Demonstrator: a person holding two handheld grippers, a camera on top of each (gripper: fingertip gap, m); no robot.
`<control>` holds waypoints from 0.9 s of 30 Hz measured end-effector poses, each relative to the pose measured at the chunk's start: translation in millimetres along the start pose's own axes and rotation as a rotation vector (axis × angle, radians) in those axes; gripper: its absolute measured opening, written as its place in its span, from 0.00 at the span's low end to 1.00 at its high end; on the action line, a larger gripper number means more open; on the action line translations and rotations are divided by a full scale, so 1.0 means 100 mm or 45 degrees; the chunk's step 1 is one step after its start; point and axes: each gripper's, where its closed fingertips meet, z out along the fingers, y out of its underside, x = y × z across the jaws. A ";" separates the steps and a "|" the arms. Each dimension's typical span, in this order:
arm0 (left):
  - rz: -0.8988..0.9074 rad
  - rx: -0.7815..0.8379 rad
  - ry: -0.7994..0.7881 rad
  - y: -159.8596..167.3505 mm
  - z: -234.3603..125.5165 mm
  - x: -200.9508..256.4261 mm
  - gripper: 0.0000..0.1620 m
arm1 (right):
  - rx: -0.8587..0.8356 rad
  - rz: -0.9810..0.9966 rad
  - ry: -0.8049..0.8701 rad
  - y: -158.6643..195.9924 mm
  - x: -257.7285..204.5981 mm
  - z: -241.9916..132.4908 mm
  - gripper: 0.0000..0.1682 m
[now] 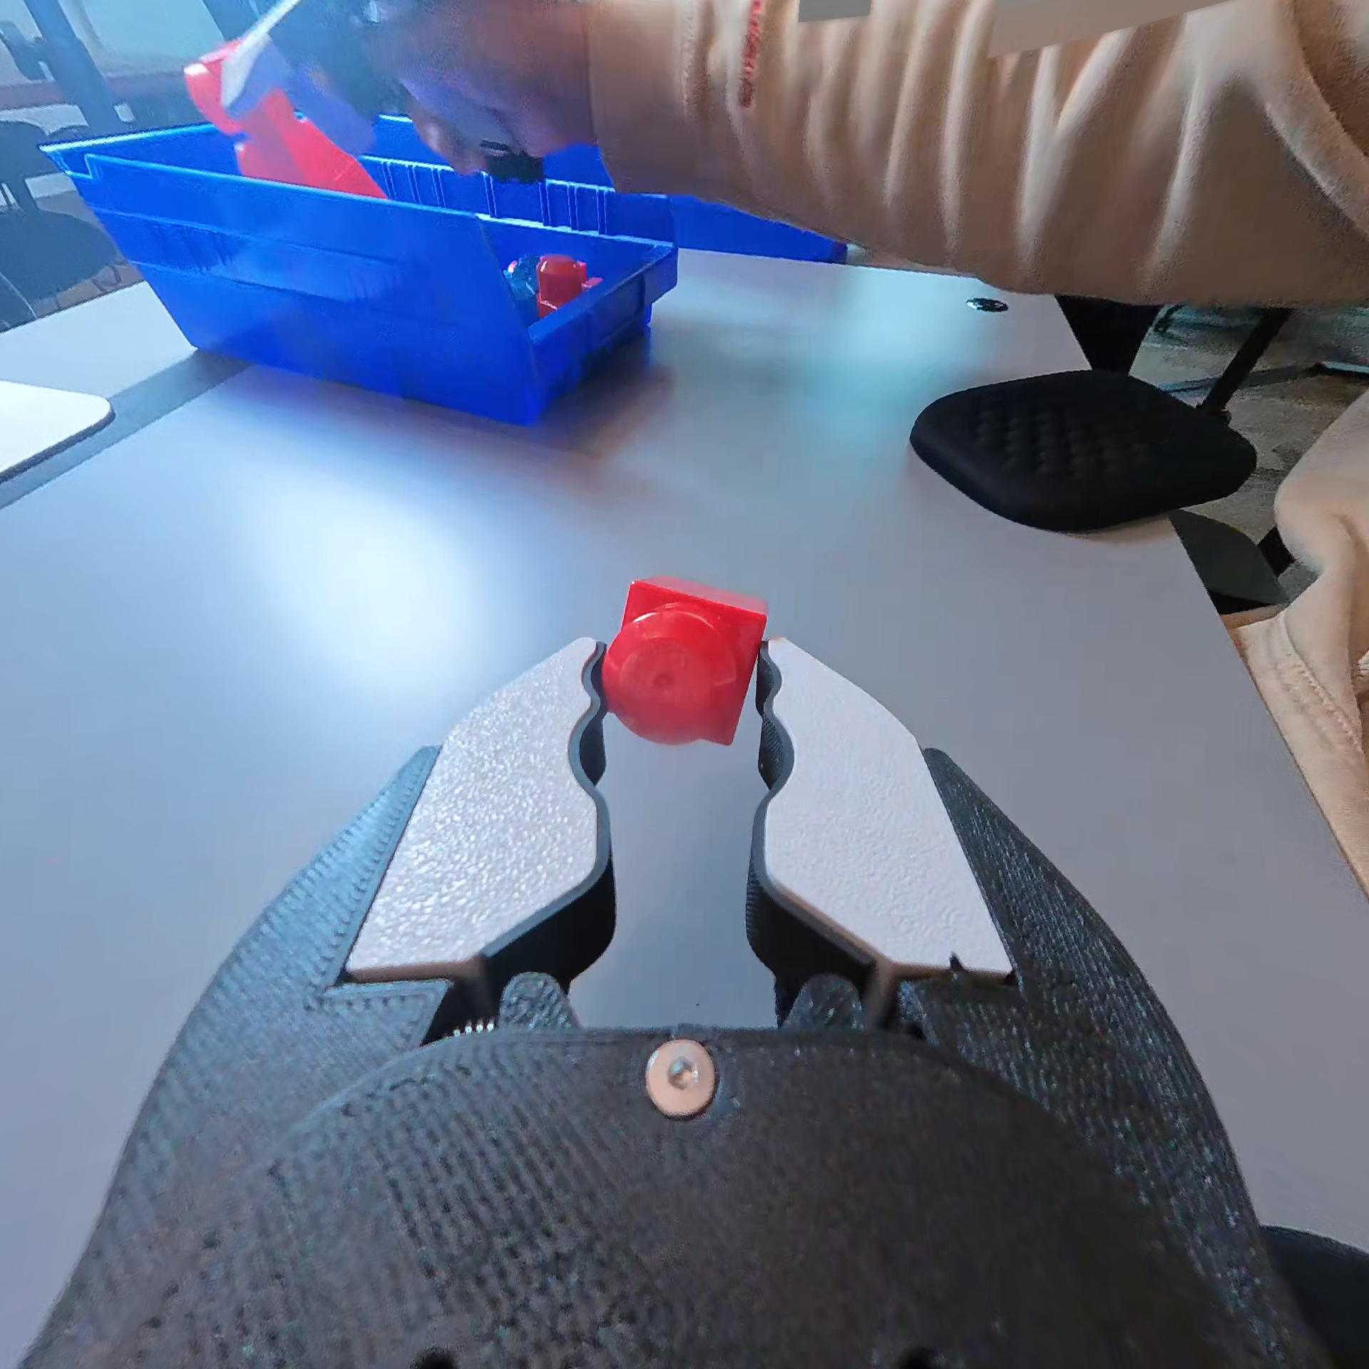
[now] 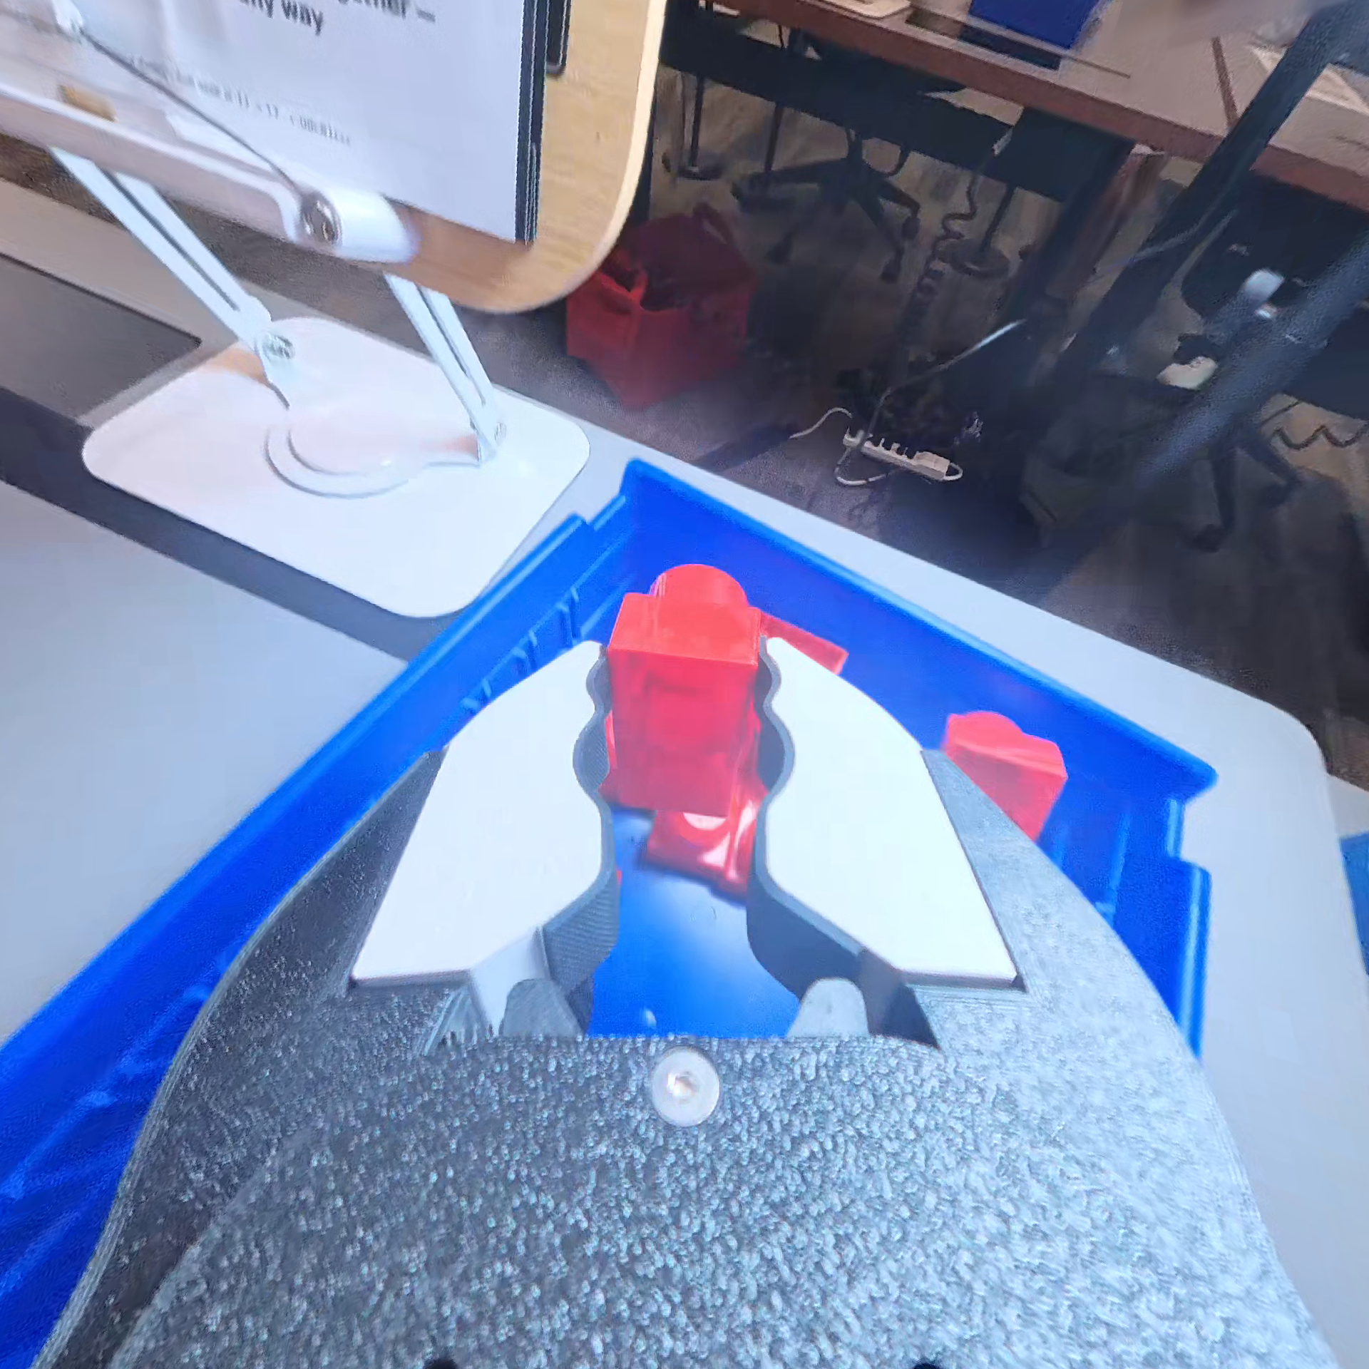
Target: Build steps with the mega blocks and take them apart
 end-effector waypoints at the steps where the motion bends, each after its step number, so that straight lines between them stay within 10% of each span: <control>1: -0.003 -0.006 0.001 0.02 0.00 -0.01 0.24 | 0.008 0.015 0.000 -0.06 -0.01 0.08 0.24; 12: -0.007 0.014 0.004 -0.01 0.00 -0.01 0.24 | 0.205 -0.208 -0.491 -0.40 -1.13 -0.53 0.26; 20: 0.072 0.017 -0.031 -0.07 0.01 0.04 0.24 | 0.039 -0.703 -1.245 0.52 -3.33 -1.76 0.30; 27: 0.125 0.073 -0.064 -0.19 -0.03 0.08 0.24 | 0.068 -0.886 -1.149 0.85 -3.90 -1.87 0.20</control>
